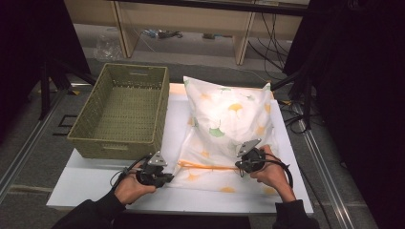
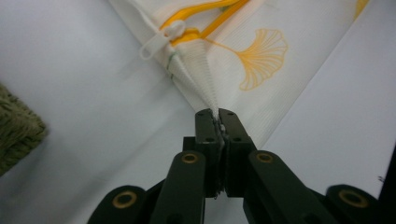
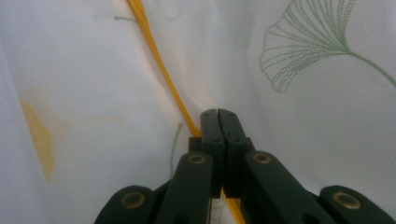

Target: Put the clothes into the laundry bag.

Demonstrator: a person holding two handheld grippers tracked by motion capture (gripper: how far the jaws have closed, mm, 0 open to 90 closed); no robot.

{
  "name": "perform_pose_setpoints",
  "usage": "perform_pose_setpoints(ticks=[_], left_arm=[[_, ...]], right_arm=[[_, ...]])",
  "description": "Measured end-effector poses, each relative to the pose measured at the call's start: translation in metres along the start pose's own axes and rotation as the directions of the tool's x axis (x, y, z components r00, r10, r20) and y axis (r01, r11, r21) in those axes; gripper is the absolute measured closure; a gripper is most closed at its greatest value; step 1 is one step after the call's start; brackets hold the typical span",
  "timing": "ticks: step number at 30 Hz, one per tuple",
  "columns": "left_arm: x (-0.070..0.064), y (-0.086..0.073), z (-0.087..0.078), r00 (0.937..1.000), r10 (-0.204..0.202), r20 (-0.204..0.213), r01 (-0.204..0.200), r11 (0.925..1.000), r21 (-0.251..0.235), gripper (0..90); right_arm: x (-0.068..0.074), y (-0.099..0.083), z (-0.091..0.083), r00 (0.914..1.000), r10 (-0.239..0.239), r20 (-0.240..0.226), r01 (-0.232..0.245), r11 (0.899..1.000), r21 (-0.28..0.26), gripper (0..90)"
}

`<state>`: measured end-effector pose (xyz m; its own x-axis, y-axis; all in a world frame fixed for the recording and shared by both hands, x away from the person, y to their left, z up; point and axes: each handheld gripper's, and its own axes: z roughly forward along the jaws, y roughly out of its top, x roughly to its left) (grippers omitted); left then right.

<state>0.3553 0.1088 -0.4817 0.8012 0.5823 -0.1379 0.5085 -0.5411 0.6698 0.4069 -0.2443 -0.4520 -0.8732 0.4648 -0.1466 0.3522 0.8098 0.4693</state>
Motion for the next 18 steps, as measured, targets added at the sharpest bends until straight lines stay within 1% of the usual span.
perform_pose_setpoints(ticks=[1, 2, 3, 4, 5, 6, 7, 8, 9, 10, 11, 12, 13, 14, 15, 16, 17, 18], left_arm=[[-0.001, 0.001, -0.001, 1.0, 0.0, -0.008, 0.0, 0.9999, -0.015, 84.6], [0.0, 0.002, -0.002, 1.0, -0.007, -0.004, 0.007, 0.9999, -0.009, 79.4], [0.0, 0.002, -0.002, 0.9994, -0.03, -0.017, 0.029, 0.9992, -0.029, 70.9], [-0.001, 0.003, -0.003, 0.9995, -0.028, -0.017, 0.028, 0.9987, -0.042, 70.4], [0.0, 0.004, -0.004, 0.9996, -0.022, -0.017, 0.021, 0.9983, -0.053, 68.2], [0.0, 0.005, -0.006, 0.9993, -0.012, -0.036, 0.01, 0.9975, -0.07, 66.9], [0.0, 0.006, -0.008, 0.9988, -0.002, -0.049, -0.002, 0.997, -0.078, 64.6], [-0.001, 0.006, -0.009, 0.9985, -0.015, -0.053, 0.01, 0.9962, -0.086, 61.8], [-0.001, 0.006, -0.01, 0.998, -0.022, -0.06, 0.016, 0.9952, -0.096, 59.4], [-0.001, 0.006, -0.012, 0.9983, -0.011, -0.057, 0.005, 0.995, -0.1, 58.2], [-0.001, 0.007, -0.014, 0.9979, -0.005, -0.065, -0.002, 0.9943, -0.107, 57.0], [-0.001, 0.007, -0.016, 0.9978, -0.004, -0.066, -0.003, 0.9934, -0.115, 55.4], [-0.002, 0.007, -0.017, 0.9971, -0.023, -0.073, 0.014, 0.9925, -0.121, 54.0], [-0.003, 0.007, -0.019, 0.9974, -0.027, -0.066, 0.019, 0.9912, -0.131, 53.0], [-0.003, 0.008, -0.021, 0.9967, -0.025, -0.077, 0.014, 0.9907, -0.135, 51.9], [-0.004, 0.008, -0.023, 0.9971, -0.026, -0.072, 0.015, 0.9887, -0.15, 51.6], [-0.005, 0.009, -0.025, 0.9972, -0.028, -0.07, 0.016, 0.9865, -0.163, 50.5], [-0.005, 0.009, -0.027, 0.9971, -0.029, -0.07, 0.017, 0.985, -0.172, 49.4]], right_arm=[[0.002, 0.0, -0.005, 0.9996, 0.03, 0.001, -0.03, 1.0, -0.007, 90.0], [0.0, 0.0, -0.008, 0.9995, 0.024, 0.018, -0.024, 0.999, -0.036, 90.0], [0.0, 0.0, -0.011, 0.9992, 0.033, 0.025, -0.032, 0.999, -0.04, 90.0], [-0.001, -0.002, -0.012, 0.9978, 0.063, 0.019, -0.062, 0.996, -0.057, 90.0], [-0.003, -0.002, -0.012, 0.998, 0.061, 0.018, -0.059, 0.996, -0.071, 89.5], [-0.003, -0.003, -0.011, 0.9971, 0.073, 0.023, -0.071, 0.994, -0.083, 87.8], [-0.004, -0.003, -0.012, 0.9966, 0.074, 0.035, -0.071, 0.994, -0.077, 85.4], [-0.007, -0.002, -0.013, 0.9976, 0.062, 0.03, -0.059, 0.994, -0.09, 84.0], [-0.007, -0.002, -0.015, 0.9966, 0.071, 0.04, -0.067, 0.993, -0.1, 81.8], [-0.004, -0.001, -0.018, 0.9933, 0.109, 0.036, -0.105, 0.989, -0.102, 78.1], [-0.005, -0.001, -0.021, 0.9941, 0.104, 0.031, -0.099, 0.987, -0.13, 74.9], [-0.006, 0.0, -0.024, 0.9938, 0.106, 0.032, -0.101, 0.985, -0.143, 72.8], [-0.008, 0.0, -0.025, 0.9954, 0.084, 0.046, -0.075, 0.984, -0.16, 70.2], [-0.008, -0.001, -0.027, 0.9933, 0.111, 0.032, -0.103, 0.978, -0.182, 65.5], [-0.009, -0.001, -0.029, 0.9928, 0.108, 0.051, -0.096, 0.976, -0.195, 62.7], [-0.009, -0.002, -0.032, 0.9868, 0.152, 0.057, -0.137, 0.968, -0.208, 61.0], [-0.01, -0.003, -0.034, 0.9854, 0.158, 0.062, -0.141, 0.965, -0.22, 58.8], [-0.012, -0.004, -0.034, 0.9859, 0.15, 0.074, -0.127, 0.961, -0.245, 56.3]])
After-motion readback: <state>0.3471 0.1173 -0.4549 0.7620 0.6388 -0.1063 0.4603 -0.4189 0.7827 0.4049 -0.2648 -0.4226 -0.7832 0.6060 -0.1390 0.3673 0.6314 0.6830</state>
